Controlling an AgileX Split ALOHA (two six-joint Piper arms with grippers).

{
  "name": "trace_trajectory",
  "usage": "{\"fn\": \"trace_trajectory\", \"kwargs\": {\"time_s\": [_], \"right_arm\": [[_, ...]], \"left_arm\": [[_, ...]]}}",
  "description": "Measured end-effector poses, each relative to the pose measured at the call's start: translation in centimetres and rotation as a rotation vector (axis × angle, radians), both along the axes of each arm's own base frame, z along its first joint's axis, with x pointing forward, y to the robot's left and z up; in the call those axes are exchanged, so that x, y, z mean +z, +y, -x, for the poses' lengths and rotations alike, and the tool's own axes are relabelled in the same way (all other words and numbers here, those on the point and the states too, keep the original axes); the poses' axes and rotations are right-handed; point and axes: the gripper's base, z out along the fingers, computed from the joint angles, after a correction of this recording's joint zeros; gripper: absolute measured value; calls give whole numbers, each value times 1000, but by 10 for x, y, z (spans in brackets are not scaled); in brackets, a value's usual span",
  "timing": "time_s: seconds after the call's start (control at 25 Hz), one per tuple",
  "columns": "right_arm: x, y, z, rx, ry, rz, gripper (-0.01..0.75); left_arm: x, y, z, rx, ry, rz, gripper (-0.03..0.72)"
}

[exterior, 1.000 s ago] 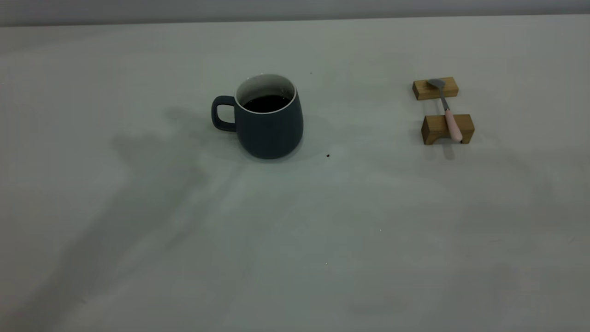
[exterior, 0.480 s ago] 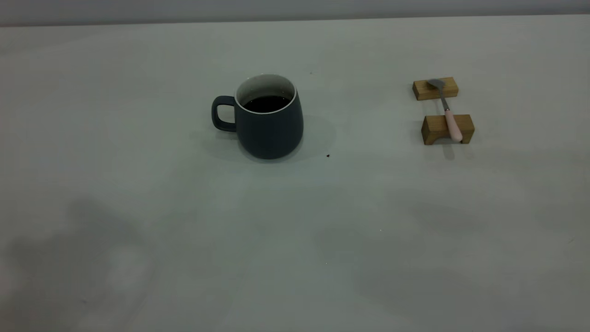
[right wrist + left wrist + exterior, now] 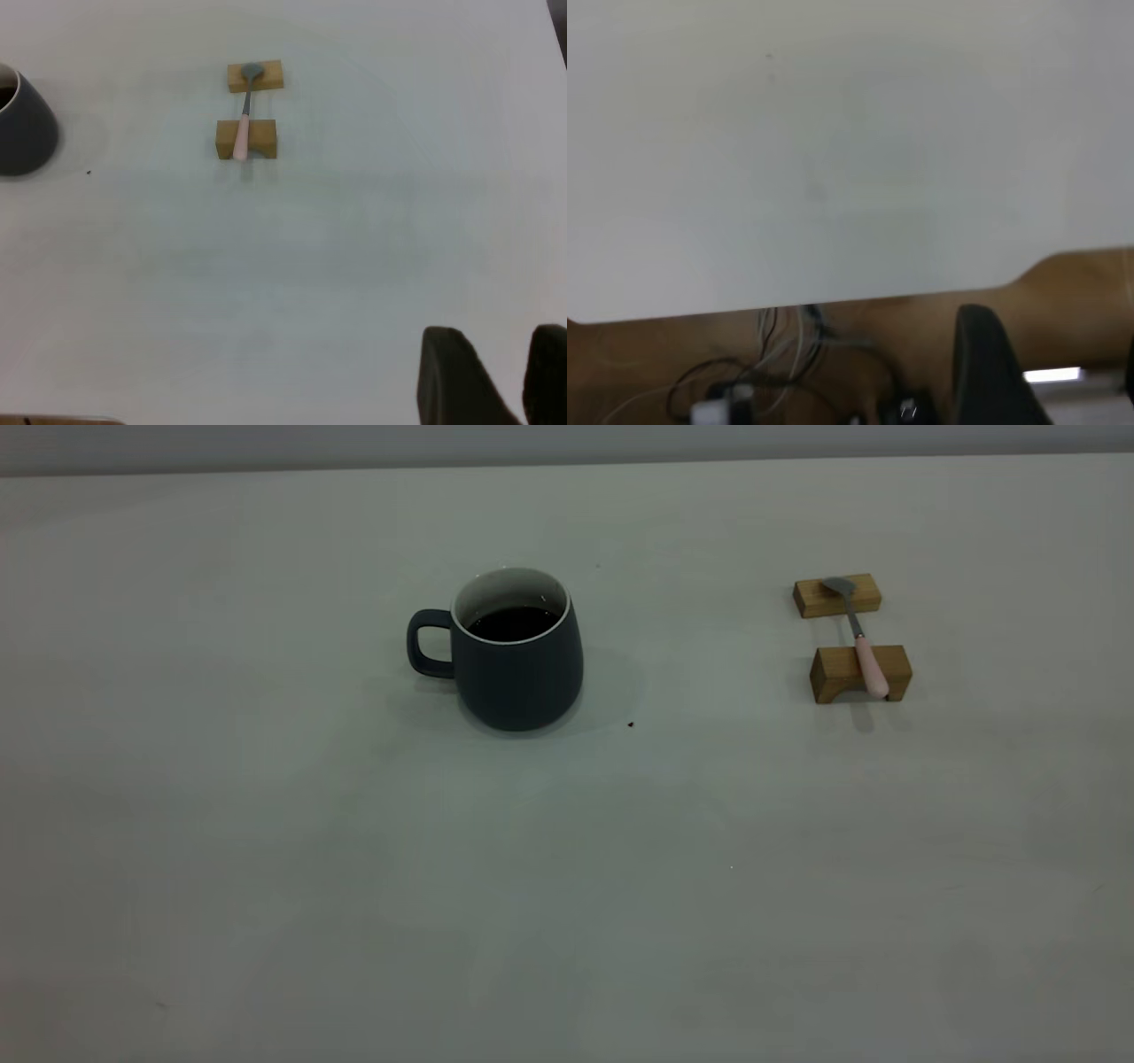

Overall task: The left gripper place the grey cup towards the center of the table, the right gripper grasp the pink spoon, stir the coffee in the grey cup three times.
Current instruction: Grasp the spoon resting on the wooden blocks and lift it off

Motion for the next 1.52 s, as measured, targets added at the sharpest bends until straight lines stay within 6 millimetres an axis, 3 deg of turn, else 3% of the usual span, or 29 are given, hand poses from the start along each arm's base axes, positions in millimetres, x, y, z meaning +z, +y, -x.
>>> {"fn": "trace_trajectory", "kwargs": {"time_s": [0.32, 0.64, 1.52], "right_arm": [[0, 0, 0, 0, 0, 0, 238], [0, 0, 0, 0, 0, 0, 238], [0, 0, 0, 0, 0, 0, 238]], "left_arm": [[-25, -1, 33, 68, -154, 65, 446], [-29, -1, 51, 88, -311, 98, 446], [-31, -1, 52, 94, -306, 103, 446]]}}
